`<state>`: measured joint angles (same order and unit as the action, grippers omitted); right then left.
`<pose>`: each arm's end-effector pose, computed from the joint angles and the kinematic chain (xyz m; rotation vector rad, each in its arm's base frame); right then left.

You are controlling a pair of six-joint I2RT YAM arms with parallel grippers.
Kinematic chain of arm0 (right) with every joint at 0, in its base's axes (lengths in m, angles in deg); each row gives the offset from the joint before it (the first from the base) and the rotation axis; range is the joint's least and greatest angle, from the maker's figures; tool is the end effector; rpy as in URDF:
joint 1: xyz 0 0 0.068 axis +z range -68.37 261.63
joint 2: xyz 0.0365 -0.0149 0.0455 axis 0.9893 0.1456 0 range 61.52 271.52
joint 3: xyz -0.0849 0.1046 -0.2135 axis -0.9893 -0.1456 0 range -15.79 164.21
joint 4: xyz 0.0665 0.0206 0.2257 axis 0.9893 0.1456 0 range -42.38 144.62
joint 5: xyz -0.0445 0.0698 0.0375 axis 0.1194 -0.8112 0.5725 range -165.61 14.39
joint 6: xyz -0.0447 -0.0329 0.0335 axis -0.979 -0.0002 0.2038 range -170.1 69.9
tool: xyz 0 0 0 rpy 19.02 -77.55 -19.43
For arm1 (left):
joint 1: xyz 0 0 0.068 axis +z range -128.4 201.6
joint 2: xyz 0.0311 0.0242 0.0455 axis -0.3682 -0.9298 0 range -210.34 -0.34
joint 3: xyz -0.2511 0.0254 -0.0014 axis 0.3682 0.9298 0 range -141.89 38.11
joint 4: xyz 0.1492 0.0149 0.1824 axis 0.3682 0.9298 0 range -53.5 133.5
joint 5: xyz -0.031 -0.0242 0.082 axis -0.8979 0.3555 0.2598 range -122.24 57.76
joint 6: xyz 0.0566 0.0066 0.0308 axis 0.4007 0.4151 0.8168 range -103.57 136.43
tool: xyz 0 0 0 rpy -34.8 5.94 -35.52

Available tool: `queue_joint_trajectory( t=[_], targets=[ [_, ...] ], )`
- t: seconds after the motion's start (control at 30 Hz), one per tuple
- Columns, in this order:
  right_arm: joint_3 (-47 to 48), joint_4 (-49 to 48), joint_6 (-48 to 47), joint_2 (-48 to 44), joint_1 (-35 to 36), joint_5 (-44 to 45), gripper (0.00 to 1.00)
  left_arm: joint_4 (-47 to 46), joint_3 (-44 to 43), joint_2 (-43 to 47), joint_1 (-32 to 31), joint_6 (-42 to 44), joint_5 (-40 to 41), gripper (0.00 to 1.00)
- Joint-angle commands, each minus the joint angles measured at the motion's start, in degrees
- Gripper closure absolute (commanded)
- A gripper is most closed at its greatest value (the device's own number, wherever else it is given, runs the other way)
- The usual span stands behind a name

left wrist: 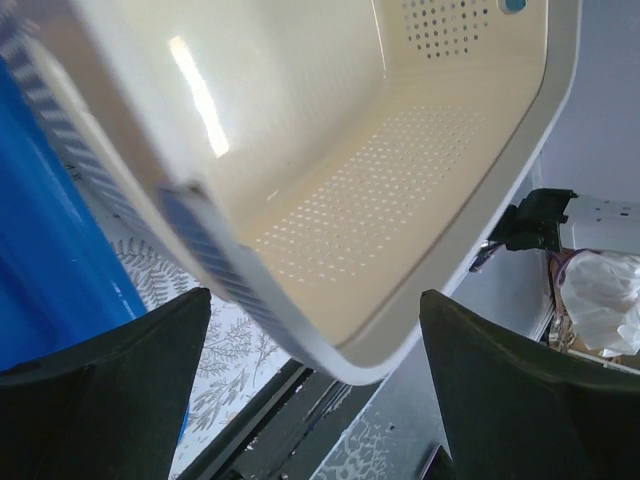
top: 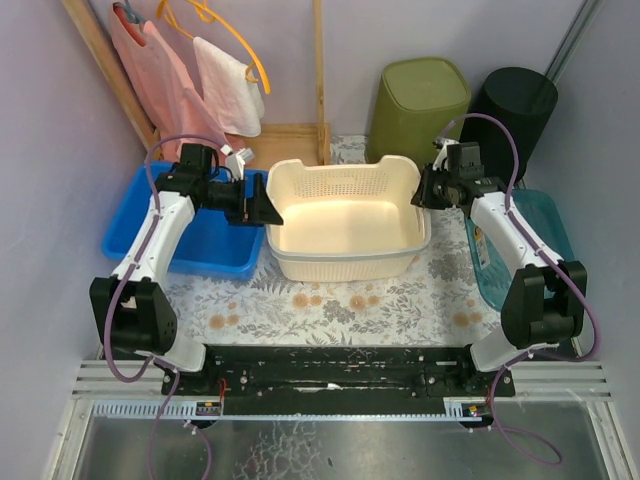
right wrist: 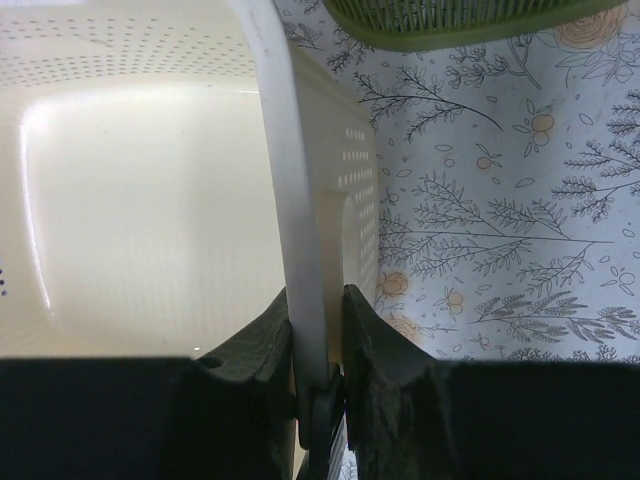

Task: Turn the large container upside down
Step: Adjust the container at the center of the board.

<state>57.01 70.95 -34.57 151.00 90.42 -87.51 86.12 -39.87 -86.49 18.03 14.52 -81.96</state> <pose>0.3327 0.0621 0.2719 0.0235 2.2927 0.4583 0.2818 -0.0563 0.2940 0.3552 2.3910 -1.1418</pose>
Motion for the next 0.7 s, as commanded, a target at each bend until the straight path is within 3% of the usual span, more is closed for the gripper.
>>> queue_joint_trajectory(
  t=[0.0, 0.27, 0.67],
  targets=[
    [0.0, -7.5, 3.1, -3.4, -1.4, -6.0, 1.00, -4.2, 0.2, 0.4, 3.7, 0.8, -3.3, 0.15],
    [-2.3, -7.9, 4.1, -3.0, -2.2, -7.0, 1.00, -8.9, 3.1, -1.7, 5.1, -0.7, -4.4, 0.12],
    [0.9, -6.6, 5.3, -1.4, -2.2, -8.2, 1.00, -16.1, 2.0, -6.5, 4.5, -7.3, -11.2, 0.21]
  ],
)
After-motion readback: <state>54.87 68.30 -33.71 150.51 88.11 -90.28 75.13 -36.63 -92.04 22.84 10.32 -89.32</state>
